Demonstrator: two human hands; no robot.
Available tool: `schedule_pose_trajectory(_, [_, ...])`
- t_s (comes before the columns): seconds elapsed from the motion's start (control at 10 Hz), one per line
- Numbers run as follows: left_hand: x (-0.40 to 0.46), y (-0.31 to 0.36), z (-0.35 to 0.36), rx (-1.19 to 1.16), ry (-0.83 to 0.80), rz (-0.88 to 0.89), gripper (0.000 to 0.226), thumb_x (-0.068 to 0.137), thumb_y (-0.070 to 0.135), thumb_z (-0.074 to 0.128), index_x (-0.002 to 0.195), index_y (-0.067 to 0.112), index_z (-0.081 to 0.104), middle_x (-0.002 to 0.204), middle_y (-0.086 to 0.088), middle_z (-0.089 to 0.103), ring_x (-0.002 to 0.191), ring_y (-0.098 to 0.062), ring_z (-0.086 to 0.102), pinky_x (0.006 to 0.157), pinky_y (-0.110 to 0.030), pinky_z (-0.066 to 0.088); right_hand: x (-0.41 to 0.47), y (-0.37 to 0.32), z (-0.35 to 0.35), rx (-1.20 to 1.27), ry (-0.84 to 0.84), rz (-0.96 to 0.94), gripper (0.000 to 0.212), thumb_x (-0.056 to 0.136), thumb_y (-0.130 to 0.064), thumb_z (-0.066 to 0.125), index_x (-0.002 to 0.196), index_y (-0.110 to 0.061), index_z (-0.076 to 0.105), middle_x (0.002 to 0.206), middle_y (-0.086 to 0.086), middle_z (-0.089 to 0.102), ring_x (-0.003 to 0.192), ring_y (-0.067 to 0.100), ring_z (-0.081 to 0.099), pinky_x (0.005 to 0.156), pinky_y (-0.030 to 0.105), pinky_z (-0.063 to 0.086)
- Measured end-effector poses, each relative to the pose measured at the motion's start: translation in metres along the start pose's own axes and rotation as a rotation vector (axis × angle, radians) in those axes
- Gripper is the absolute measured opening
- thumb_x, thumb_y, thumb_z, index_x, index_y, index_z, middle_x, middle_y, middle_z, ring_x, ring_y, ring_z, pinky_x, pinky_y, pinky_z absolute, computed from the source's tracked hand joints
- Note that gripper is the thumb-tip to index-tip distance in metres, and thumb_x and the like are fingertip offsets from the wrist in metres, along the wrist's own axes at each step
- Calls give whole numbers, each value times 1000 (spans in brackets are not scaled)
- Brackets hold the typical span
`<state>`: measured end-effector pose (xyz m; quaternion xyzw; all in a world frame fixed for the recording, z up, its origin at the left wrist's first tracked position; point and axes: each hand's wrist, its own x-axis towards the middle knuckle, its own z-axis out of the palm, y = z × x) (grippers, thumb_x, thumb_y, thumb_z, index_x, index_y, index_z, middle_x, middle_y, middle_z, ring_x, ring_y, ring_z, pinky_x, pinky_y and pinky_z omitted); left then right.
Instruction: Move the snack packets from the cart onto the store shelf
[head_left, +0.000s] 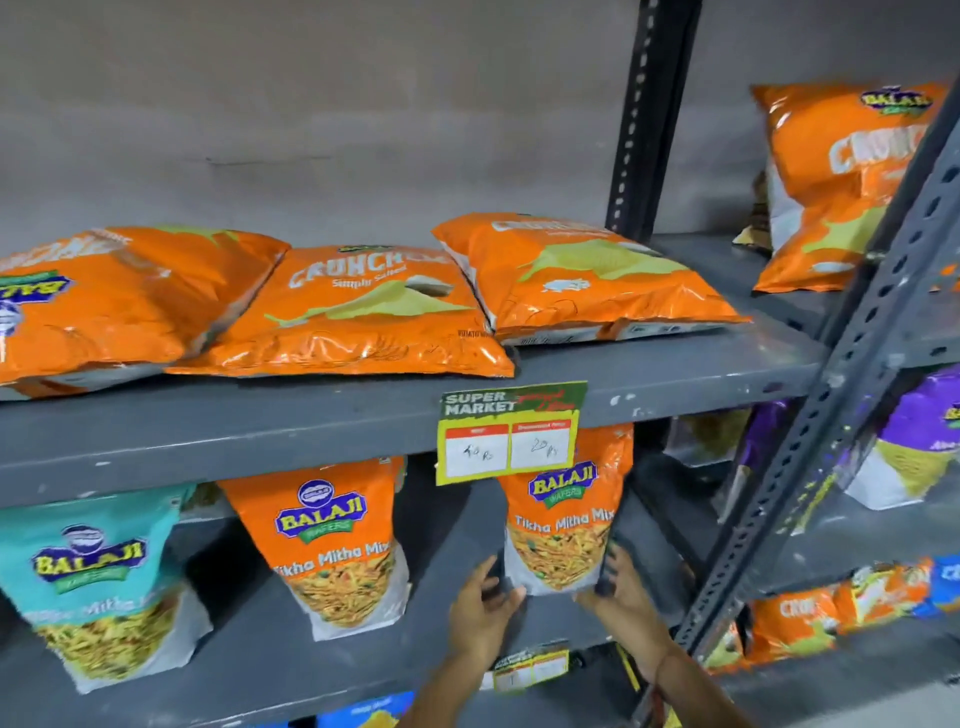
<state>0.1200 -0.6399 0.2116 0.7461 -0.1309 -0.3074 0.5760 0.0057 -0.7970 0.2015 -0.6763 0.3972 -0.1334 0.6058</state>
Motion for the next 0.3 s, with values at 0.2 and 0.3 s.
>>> schedule_pose_trajectory(0.2, [10, -6, 21, -100, 36, 8, 54, 67, 35, 79, 117, 23, 62, 93, 8, 72, 89, -10, 67, 80, -38, 51, 9, -6, -4, -27, -65, -94, 59, 72, -12, 72, 112, -46, 45, 120, -9, 62, 110, 9, 58, 99, 39, 46])
schedule_pose_trajectory(0.3, [9, -1, 26, -83, 16, 46, 51, 68, 38, 79, 114, 28, 59, 89, 22, 71, 92, -8, 65, 81, -34, 51, 9, -8, -8, -11, -52, -133, 58, 72, -7, 72, 106, -47, 47, 116, -8, 64, 107, 8, 60, 96, 35, 47])
